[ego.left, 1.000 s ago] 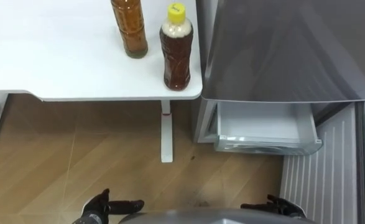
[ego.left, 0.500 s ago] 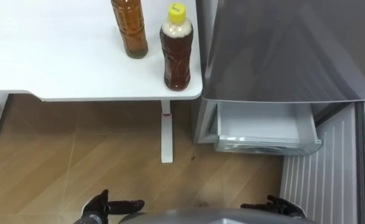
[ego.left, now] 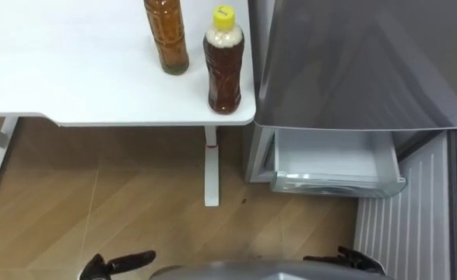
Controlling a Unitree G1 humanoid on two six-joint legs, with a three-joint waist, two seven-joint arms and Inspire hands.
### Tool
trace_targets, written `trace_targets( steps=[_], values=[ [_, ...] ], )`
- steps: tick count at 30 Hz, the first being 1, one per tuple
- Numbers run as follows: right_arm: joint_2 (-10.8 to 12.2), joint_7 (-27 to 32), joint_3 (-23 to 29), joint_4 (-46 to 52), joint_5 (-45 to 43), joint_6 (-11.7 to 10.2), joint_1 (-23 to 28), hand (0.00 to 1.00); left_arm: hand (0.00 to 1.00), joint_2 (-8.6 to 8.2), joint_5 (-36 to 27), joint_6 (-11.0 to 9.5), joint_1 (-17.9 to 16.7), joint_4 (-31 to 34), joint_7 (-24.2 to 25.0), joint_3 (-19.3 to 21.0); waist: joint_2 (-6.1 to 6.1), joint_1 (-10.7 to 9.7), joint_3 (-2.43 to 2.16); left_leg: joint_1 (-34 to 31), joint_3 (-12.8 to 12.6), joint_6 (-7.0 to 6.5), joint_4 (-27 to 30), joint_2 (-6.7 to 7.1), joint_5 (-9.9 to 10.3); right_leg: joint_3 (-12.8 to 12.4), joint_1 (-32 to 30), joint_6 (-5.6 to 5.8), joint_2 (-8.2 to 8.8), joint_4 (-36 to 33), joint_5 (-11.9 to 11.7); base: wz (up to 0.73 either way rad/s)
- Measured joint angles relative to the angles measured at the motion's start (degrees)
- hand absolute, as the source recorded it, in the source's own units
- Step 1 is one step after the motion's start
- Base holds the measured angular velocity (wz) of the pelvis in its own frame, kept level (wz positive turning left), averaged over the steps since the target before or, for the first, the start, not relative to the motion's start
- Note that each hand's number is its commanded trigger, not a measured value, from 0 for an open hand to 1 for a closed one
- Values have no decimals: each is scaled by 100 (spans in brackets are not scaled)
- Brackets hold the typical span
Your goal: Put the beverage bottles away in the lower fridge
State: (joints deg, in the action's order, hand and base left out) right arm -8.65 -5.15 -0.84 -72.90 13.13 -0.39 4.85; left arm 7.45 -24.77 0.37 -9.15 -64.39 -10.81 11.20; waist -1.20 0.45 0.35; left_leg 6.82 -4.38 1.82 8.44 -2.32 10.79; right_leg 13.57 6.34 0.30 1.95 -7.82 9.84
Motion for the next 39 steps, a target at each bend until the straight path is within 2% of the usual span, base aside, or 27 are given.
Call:
trace_targets(
  steps=[3,7,9,17,22,29,32,33,39],
  values=[
    [-3,-4,42,127,4,8,75,0,0,-2,-402,-14,-10,178,-407,253,43,5,-25,-14,1,-10,1,0,21,4,-22,5,0,-19,3,0],
    [-5,-3,110,204,-13,38,144,0,0,4,-722,-104,-43,651,-900,482,27,58,-34,27,-16,-14,-1,1,24,-33,-28,5,5,-60,2,-5],
    [-27,0,109,219,19,35,199,0,0,5,-944,-219,-42,917,-1176,493,39,161,-32,86,-29,-13,-4,1,25,-117,5,8,3,-83,4,-16],
    [-45,125,96,443,7,-31,308,0,0,16,-980,-545,-89,1686,-2117,469,109,160,-39,86,-2,-35,-16,-7,80,-59,18,14,-6,-95,1,4],
    [-44,123,97,459,-16,-62,305,0,0,98,-1412,-932,-62,2295,-2628,421,117,127,-48,85,-3,-38,-7,-6,82,-60,42,16,-5,-98,0,0],
    [-44,142,104,569,-244,-81,328,0,0,97,-1448,-1088,-34,2742,-3119,417,120,112,-51,173,-4,-38,-4,-4,83,-71,87,23,-2,-85,4,0],
    [-44,131,108,581,-301,-81,334,0,0,94,-1442,-1102,-39,3275,-3297,438,100,117,-50,165,11,-38,-7,-4,83,-59,70,22,0,-85,4,1],
    [-44,127,120,581,-355,-85,334,0,0,95,-1423,-1179,-37,3476,-3360,441,99,114,-50,178,17,-38,-6,-3,83,-68,79,22,0,-89,4,0],
    [-21,112,307,589,-751,-142,317,0,0,96,-1037,-1255,-29,4367,-3363,434,102,74,-48,161,-2,-38,-7,-4,82,-89,74,22,-4,-92,4,-1]
  ],
)
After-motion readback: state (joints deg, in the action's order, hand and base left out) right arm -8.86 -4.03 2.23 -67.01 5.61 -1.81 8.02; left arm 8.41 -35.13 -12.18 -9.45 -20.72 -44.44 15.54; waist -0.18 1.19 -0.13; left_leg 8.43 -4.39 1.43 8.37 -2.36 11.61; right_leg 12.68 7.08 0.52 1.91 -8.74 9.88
